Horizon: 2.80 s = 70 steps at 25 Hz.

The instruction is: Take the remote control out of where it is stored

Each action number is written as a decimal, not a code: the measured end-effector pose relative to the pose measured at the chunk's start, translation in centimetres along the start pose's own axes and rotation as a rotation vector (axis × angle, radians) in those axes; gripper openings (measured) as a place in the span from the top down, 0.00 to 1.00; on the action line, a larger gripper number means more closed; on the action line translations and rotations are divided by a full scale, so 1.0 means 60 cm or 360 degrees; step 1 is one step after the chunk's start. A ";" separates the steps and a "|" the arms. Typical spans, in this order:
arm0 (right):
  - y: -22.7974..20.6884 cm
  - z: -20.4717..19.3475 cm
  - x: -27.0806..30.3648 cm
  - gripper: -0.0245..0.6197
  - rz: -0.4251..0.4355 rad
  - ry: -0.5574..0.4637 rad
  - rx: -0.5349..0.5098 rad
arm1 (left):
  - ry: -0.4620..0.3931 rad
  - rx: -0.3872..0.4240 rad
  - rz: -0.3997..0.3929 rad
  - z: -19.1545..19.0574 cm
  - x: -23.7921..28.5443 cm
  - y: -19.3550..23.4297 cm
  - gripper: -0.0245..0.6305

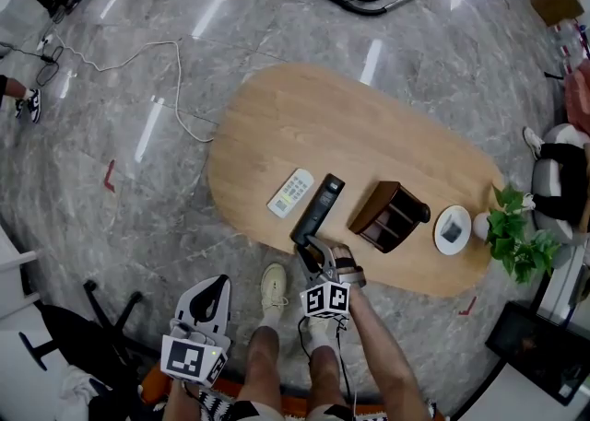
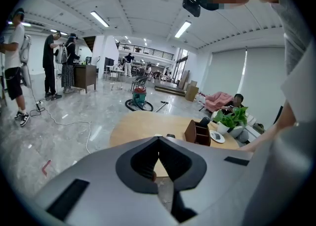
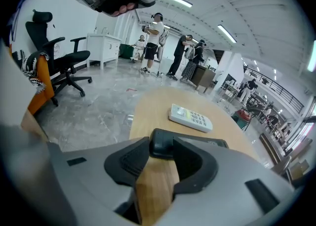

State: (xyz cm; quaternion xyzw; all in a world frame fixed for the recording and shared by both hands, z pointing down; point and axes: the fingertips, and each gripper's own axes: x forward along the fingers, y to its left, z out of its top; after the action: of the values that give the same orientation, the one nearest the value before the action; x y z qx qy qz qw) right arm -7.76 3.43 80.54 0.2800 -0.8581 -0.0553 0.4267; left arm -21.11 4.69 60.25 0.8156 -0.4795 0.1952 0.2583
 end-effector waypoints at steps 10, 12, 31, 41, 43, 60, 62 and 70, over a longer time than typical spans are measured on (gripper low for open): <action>-0.007 0.004 -0.007 0.75 0.0012 0.0007 0.0103 | -0.0023 -0.0002 -0.0005 0.016 0.001 -0.008 0.95; -0.017 0.014 -0.018 0.75 -0.0012 -0.0013 0.0142 | -0.0026 -0.0002 -0.0002 0.022 -0.003 -0.010 0.95; -0.196 0.163 -0.220 0.80 -0.0212 -0.0327 0.0815 | -0.0207 0.0136 -0.0055 0.182 -0.036 -0.095 0.95; -0.257 0.215 -0.331 0.94 -0.0363 -0.0412 0.0901 | -0.0293 0.0183 -0.0057 0.254 -0.082 -0.129 0.95; -0.266 0.226 -0.357 0.95 -0.0383 -0.0430 0.0906 | -0.0310 0.0217 -0.0055 0.276 -0.097 -0.138 0.95; -0.301 0.310 -0.599 0.95 -0.0520 -0.0676 0.0974 | -0.0444 0.0326 -0.0034 0.349 -0.217 -0.235 0.95; -0.307 0.314 -0.627 0.95 -0.0553 -0.0694 0.0972 | -0.0459 0.0341 -0.0027 0.358 -0.235 -0.248 0.95; -0.302 0.331 -0.722 0.95 -0.0627 -0.0743 0.0978 | -0.0521 0.0383 -0.0009 0.382 -0.303 -0.292 0.95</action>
State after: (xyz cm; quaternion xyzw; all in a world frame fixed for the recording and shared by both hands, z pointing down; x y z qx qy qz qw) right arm 5.69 8.25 31.60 0.5326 -0.8383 0.0605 0.0992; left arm -12.43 10.25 27.72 0.8628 -0.4860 0.1152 0.0782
